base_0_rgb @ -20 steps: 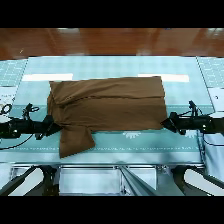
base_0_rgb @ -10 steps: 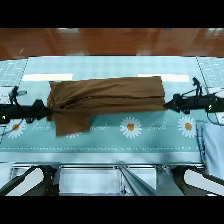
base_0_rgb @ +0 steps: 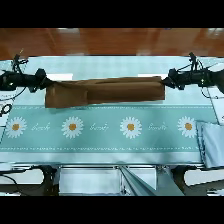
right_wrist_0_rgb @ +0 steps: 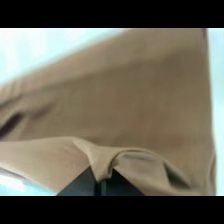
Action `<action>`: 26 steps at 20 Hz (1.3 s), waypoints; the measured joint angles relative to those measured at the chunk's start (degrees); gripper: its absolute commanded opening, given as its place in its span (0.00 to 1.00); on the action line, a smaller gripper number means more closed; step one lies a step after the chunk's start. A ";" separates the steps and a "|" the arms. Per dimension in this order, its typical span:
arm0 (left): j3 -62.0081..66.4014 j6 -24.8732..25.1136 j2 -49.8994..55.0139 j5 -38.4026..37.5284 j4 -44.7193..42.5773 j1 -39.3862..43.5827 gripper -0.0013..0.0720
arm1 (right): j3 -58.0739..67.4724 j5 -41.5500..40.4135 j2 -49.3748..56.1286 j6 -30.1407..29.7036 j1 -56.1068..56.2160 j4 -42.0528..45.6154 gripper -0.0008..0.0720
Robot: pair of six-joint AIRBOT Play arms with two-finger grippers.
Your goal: Fold the shirts.
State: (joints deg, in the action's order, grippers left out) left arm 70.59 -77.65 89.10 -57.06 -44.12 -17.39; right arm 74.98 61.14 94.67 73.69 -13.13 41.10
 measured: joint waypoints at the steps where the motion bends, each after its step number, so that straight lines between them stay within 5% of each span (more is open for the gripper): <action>1: 2.38 -0.35 2.27 -0.13 0.02 0.39 0.05 | 1.88 -0.28 1.60 0.33 0.15 -0.24 0.05; 3: 6.19 -0.85 6.43 -0.48 -0.02 1.07 0.06 | 4.90 -0.52 4.66 0.79 0.39 -0.90 0.14; 4: 7.39 -0.85 7.78 -0.52 0.15 1.33 0.27 | 5.90 -0.79 5.77 0.94 0.44 -1.44 0.45; 5: 8.20 -1.16 8.92 -0.55 0.15 1.53 0.71 | 6.69 -1.31 6.78 0.98 0.50 -1.84 0.58; 15: 10.73 -0.04 2.34 -12.00 -3.89 -7.10 0.71 | 7.91 5.40 2.91 2.89 -10.34 2.97 0.58; 22: -14.36 6.64 -23.32 -4.90 -3.61 -7.50 0.71 | -7.02 -0.96 0.22 -0.07 -13.31 -2.45 0.59; 26: -20.83 7.50 -29.49 -1.18 -1.16 -4.74 0.71 | -7.85 -1.90 4.55 -1.79 -10.78 -7.30 0.59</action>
State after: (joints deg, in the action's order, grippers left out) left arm 49.76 -70.15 59.61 -58.24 -45.28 -22.13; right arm 67.13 59.24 99.22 71.90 -23.90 33.80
